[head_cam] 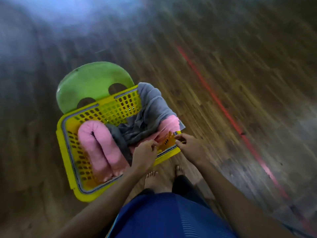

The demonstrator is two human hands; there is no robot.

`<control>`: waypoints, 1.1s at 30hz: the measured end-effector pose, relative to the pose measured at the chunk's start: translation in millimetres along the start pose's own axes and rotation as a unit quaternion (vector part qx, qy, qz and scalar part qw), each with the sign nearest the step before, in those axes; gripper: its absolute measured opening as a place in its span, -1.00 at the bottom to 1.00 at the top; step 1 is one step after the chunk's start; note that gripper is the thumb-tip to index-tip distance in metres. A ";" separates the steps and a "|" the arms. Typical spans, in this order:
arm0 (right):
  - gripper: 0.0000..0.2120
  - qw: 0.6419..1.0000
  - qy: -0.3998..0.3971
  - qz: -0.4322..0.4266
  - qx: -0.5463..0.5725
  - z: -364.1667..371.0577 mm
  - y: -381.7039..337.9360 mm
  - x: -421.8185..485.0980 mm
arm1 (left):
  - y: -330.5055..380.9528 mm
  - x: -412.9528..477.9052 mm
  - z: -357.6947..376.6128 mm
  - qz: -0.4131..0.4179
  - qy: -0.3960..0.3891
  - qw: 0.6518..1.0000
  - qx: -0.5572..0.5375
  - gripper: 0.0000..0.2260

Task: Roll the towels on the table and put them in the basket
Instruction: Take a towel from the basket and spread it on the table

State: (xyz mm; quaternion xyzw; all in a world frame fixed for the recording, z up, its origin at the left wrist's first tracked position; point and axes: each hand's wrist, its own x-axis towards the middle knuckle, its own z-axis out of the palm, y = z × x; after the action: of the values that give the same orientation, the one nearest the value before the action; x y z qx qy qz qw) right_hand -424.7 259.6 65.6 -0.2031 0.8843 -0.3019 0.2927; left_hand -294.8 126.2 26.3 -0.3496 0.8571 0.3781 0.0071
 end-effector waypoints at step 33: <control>-0.89 0.915 -0.146 -0.357 -0.119 -18.4 33.9 157.8 | 58.2 84.6 76.1 -0.064 0.229 0.971 -0.006 -0.94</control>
State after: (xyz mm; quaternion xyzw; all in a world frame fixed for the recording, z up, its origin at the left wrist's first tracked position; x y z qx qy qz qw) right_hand -560.5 207.6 -7.0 -0.5800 0.7299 -0.2462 0.2652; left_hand -413.1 153.0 -14.0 -0.4813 0.8096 0.2917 -0.1666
